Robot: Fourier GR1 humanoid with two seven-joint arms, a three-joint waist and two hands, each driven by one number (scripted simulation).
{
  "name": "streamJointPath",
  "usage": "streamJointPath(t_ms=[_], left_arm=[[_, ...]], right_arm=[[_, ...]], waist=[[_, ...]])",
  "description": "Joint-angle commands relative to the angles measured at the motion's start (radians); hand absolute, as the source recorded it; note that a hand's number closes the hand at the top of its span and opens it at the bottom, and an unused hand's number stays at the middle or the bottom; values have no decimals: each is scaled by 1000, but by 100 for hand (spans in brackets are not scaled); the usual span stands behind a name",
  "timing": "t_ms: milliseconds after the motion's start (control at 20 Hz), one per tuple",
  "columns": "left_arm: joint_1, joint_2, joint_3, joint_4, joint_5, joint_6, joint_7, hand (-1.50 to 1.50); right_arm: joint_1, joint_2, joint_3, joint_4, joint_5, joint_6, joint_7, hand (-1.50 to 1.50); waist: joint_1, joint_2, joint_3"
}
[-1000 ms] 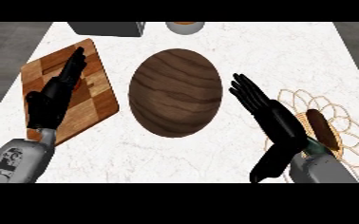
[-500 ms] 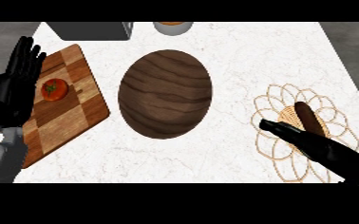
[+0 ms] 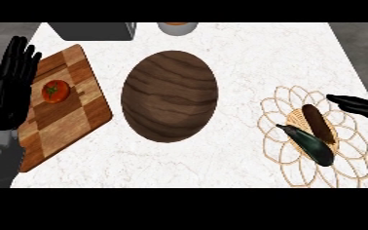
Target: Pick the eggplant from the placemat and place it in the bowl
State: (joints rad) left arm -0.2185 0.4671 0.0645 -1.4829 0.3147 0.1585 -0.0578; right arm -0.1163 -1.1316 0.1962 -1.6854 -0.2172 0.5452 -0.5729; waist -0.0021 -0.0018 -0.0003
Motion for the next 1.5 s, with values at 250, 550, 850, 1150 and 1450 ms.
streamJointPath(t_ms=[250, 550, 850, 1150, 1450], left_arm=[[-27, -32, -25, -10, -19, 6, 6, 0], [-41, -52, -38, 5, -47, 18, 3, 0], [-75, -62, -10, 74, -46, -7, -26, 0], [22, -18, 33, -15, -10, -66, -8, 0], [-17, -62, 17, -16, -51, -17, -4, 0]], right_arm=[[-114, -250, 47, 18, 266, 207, -77, -150], [-158, -258, 162, -28, 439, 173, -101, -150], [-202, -163, 234, 115, 567, 109, -167, -150], [-215, -92, 319, 200, 661, 57, -173, -150], [-266, 31, 393, 334, 740, 14, -187, -150]], waist=[[30, 8, 1], [31, 9, 1], [25, 11, 1], [27, 6, 1], [28, 7, 1]])
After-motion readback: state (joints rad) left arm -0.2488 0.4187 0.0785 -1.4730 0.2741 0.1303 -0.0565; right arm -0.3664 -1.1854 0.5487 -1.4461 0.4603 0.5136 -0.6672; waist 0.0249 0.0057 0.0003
